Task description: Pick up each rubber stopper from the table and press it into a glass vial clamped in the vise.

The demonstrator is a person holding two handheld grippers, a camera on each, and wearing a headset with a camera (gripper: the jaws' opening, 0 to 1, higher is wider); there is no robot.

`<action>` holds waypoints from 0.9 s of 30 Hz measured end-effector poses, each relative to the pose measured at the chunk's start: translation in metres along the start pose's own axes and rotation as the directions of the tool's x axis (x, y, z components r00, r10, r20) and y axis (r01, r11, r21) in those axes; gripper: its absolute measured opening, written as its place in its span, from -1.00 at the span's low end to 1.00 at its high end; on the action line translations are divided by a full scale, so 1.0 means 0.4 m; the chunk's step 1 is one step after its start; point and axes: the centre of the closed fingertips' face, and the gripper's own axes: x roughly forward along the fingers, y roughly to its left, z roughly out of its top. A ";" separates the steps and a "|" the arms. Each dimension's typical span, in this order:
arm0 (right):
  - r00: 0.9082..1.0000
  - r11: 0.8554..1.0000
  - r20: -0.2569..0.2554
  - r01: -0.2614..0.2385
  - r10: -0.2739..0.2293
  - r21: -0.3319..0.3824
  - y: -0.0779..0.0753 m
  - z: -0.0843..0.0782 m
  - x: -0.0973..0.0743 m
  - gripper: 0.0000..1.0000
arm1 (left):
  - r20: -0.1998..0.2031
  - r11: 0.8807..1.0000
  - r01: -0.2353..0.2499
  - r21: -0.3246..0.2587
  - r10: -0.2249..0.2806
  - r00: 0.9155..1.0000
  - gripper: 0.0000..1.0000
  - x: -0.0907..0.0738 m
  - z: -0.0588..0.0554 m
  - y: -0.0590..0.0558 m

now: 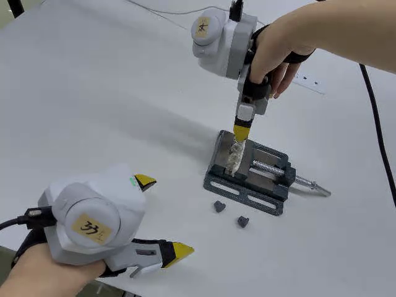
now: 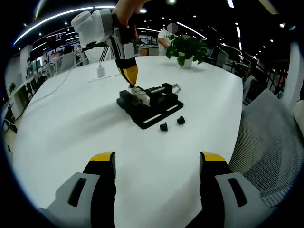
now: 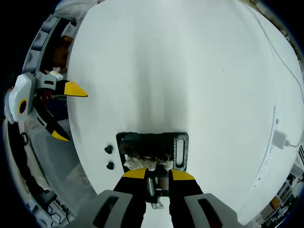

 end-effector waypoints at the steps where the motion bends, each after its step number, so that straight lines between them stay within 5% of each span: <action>1: 1.000 1.000 0.006 0.006 -0.006 -0.016 -0.001 0.002 0.002 -0.65 | 0.000 1.000 -0.001 -0.001 0.001 1.000 0.39 -0.001 0.000 0.001; 8: 0.999 0.999 0.040 0.010 -0.008 -0.045 -0.016 0.002 -0.002 -0.31 | -0.003 1.000 -0.002 -0.001 0.002 1.000 0.39 -0.003 -0.005 0.001; 17: 0.991 0.996 0.131 0.005 0.007 -0.094 0.008 -0.044 -0.021 -0.47 | 0.003 1.000 -0.006 -0.004 0.006 1.000 0.39 -0.002 -0.001 0.005; 25: 0.954 0.996 0.300 0.040 -0.015 -0.078 -0.017 -0.054 -0.026 -0.62 | 0.002 1.000 -0.002 -0.008 0.002 1.000 0.39 0.001 -0.001 0.003; 26: 0.937 0.995 0.349 0.063 -0.030 -0.083 -0.023 -0.041 -0.028 -0.65 | 0.001 1.000 -0.001 -0.007 0.001 1.000 0.39 0.002 -0.001 0.002; 27: 0.940 0.996 0.340 0.057 -0.033 -0.062 -0.025 -0.050 -0.026 -0.69 | 0.001 1.000 -0.001 -0.007 0.001 1.000 0.39 0.003 -0.001 0.002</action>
